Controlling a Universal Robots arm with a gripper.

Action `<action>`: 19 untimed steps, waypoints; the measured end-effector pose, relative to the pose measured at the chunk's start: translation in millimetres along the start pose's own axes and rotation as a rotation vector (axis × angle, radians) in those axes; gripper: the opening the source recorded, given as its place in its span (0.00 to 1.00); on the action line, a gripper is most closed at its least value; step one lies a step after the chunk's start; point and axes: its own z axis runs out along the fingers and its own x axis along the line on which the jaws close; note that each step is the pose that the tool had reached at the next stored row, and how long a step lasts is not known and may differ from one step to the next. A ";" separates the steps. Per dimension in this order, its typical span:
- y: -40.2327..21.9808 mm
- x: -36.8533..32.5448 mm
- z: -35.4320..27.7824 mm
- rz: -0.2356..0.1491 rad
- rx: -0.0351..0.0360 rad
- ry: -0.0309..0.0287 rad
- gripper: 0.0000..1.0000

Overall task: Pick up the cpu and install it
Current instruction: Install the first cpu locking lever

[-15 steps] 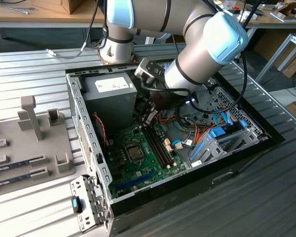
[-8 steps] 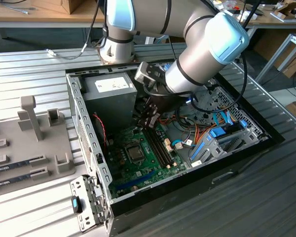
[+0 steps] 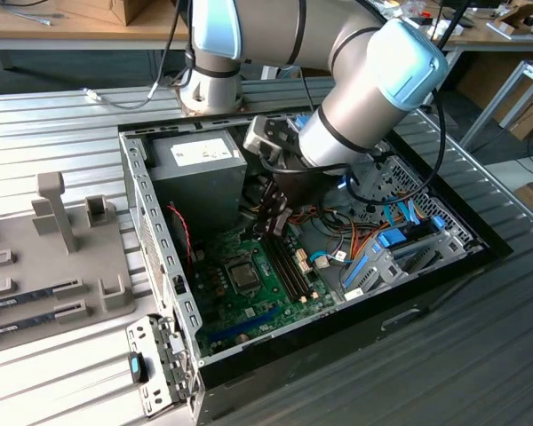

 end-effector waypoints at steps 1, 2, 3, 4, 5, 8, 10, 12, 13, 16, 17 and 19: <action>0.0 0.0 0.0 0.002 0.0063 0.0094 0.11; 0.0 0.0 0.0 0.005 0.0165 0.0250 0.11; -0.1 0.1 0.1 0.006 0.0222 0.0336 0.11; -0.1 0.1 0.0 0.007 0.0267 0.0405 0.11; -0.2 0.3 -0.1 0.007 0.0353 0.0541 0.11; -0.3 0.4 -0.2 0.006 0.0469 0.0724 0.11; -0.1 0.4 -0.1 0.005 0.0506 0.0712 0.11; -0.2 0.4 0.1 0.003 0.0757 0.0552 0.11; -0.1 0.5 0.2 0.002 0.0871 0.0477 0.11; 0.0 0.6 0.6 0.000 0.1171 0.0283 0.11; 0.0 0.6 0.6 -0.001 0.1297 0.0205 0.11; 0.0 0.6 0.8 -0.003 0.1456 0.0100 0.11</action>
